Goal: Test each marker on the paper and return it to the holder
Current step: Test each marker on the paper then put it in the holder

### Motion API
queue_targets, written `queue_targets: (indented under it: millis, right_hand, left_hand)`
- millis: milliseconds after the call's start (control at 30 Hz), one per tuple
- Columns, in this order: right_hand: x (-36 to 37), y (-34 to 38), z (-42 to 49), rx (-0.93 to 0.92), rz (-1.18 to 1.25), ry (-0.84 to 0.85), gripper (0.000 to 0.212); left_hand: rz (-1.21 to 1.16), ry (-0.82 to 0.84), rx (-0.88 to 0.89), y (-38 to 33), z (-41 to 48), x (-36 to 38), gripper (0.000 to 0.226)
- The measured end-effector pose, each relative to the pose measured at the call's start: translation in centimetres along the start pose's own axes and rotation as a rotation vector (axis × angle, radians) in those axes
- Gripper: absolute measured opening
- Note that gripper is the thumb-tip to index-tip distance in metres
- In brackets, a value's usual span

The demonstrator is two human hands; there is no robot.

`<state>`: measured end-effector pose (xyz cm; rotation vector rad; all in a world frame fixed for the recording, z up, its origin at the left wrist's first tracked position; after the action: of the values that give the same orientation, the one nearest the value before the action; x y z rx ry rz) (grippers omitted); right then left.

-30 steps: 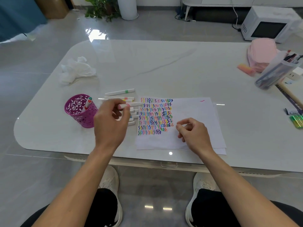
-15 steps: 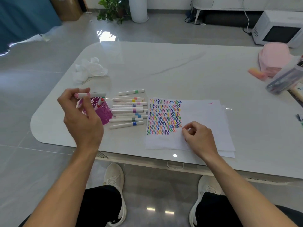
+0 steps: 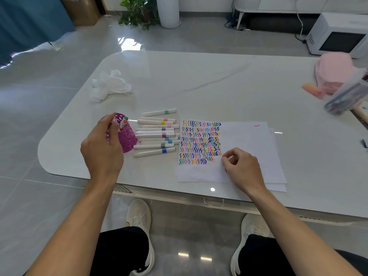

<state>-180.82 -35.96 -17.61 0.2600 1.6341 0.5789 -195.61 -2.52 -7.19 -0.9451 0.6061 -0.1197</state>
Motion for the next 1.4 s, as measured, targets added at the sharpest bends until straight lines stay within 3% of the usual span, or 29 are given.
queue_targets:
  millis: [200,533,733,867,967,1100,1400]
  right_hand:
    - [0.0,0.0,0.0,-0.005,-0.01,-0.002,0.008]
    - [0.0,0.0,0.0,-0.011,-0.018,-0.002,0.008]
    - [0.0,0.1,0.0,-0.01,-0.024,0.004,0.008]
    - [-0.1,0.1,0.0,-0.018,-0.027,0.005,0.008]
    - [-0.1,0.2,-0.1,-0.023,-0.025,0.006,0.008]
    - [-0.2,0.1,-0.1,-0.021,-0.023,0.01,0.007]
    - [-0.5,0.3,-0.2,-0.029,-0.018,0.02,0.007]
  left_hand:
    - [0.123,0.094,0.033,0.0,-0.2,1.4,0.036]
    - [0.123,0.095,0.022,-0.8,-0.8,1.8,0.05]
    - [0.075,0.095,0.218,-2.7,-1.9,2.5,0.052]
    - [0.039,0.233,0.365,-3.5,-3.2,4.5,0.029]
    - [0.059,0.411,0.325,-2.7,-4.1,6.6,0.016]
    - [0.198,0.584,0.202,-0.4,-5.0,8.6,0.023]
    - [0.309,0.643,0.136,0.6,-5.8,9.9,0.027]
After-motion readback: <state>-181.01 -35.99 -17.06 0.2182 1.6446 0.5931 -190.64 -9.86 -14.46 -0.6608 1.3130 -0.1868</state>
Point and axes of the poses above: each hand's wrist, its own z-axis towards the middle knuckle, its own x-axis out of the palm, y = z × x, the point moved 7 cm from there along z, towards the middle knuckle, and after that the axes turned 13 degrees about -z, right-handed, at the moved point
